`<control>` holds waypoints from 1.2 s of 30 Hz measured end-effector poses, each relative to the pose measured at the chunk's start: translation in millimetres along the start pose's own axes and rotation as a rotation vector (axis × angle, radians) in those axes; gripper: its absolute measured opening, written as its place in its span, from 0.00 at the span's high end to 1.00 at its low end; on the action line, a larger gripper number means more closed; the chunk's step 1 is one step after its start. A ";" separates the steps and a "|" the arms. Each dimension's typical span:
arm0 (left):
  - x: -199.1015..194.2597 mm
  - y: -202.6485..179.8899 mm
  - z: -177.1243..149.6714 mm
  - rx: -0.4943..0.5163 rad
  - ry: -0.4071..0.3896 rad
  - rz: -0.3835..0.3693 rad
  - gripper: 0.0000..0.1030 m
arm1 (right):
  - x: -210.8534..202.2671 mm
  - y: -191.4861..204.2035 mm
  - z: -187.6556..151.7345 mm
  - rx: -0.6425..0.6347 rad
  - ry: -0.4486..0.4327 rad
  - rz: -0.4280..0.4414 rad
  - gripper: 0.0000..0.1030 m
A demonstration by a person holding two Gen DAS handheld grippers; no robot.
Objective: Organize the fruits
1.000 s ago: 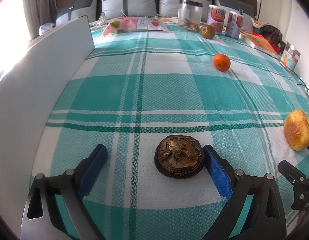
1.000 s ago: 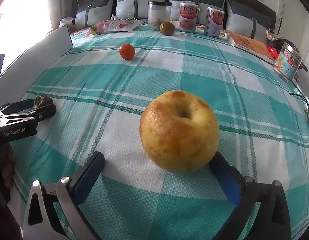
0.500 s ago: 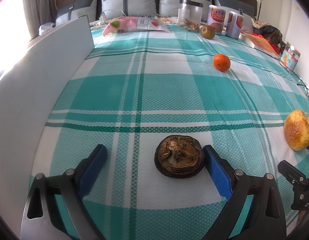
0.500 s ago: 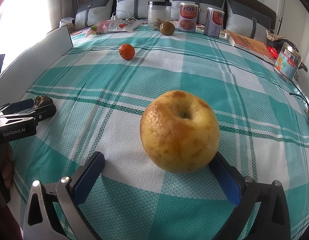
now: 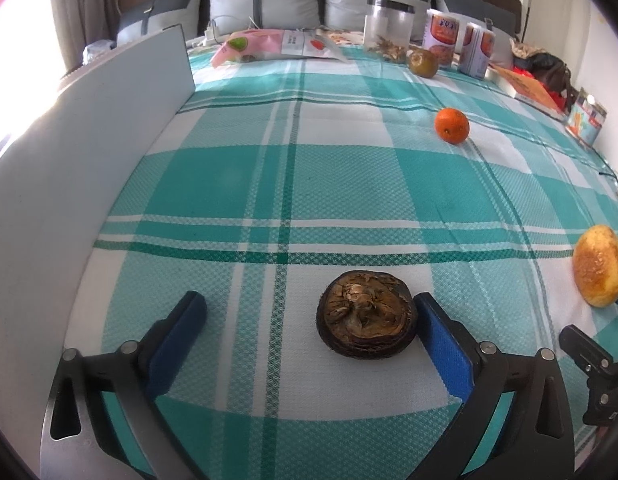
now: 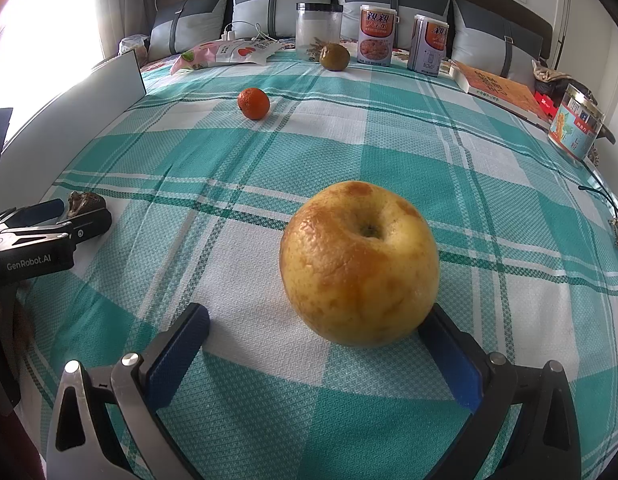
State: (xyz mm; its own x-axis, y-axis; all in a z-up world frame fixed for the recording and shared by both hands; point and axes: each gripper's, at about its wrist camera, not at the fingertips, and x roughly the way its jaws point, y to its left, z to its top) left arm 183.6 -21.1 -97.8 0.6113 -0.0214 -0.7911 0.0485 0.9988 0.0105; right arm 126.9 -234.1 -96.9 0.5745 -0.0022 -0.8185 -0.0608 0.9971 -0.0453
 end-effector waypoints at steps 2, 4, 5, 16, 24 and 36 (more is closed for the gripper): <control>-0.1 1.2 0.0 -0.001 0.000 -0.001 0.00 | 0.0 0.0 0.0 0.000 0.000 0.000 0.00; -0.1 0.7 -0.1 -0.001 0.000 -0.001 0.00 | -0.1 0.1 0.0 0.000 0.000 0.000 0.00; -0.2 0.7 0.0 -0.001 0.000 -0.001 0.00 | -0.1 0.0 0.0 0.000 0.000 0.000 0.00; -0.5 -2.5 -0.5 0.001 0.000 0.001 0.00 | -0.1 0.3 -0.1 0.000 0.000 0.000 0.00; -0.1 1.2 0.4 0.001 0.000 0.001 0.00 | -0.2 0.2 -0.1 0.000 0.000 0.000 0.00; -0.8 -1.5 -0.2 0.001 0.000 0.001 0.00 | -0.1 0.5 -0.1 -0.001 0.000 -0.001 0.00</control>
State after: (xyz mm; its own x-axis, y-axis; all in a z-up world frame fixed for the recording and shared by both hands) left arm 182.9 -22.6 -97.3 0.6117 -0.0206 -0.7908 0.0486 0.9988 0.0115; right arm 126.8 -233.6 -97.0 0.5747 -0.0029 -0.8184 -0.0608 0.9971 -0.0462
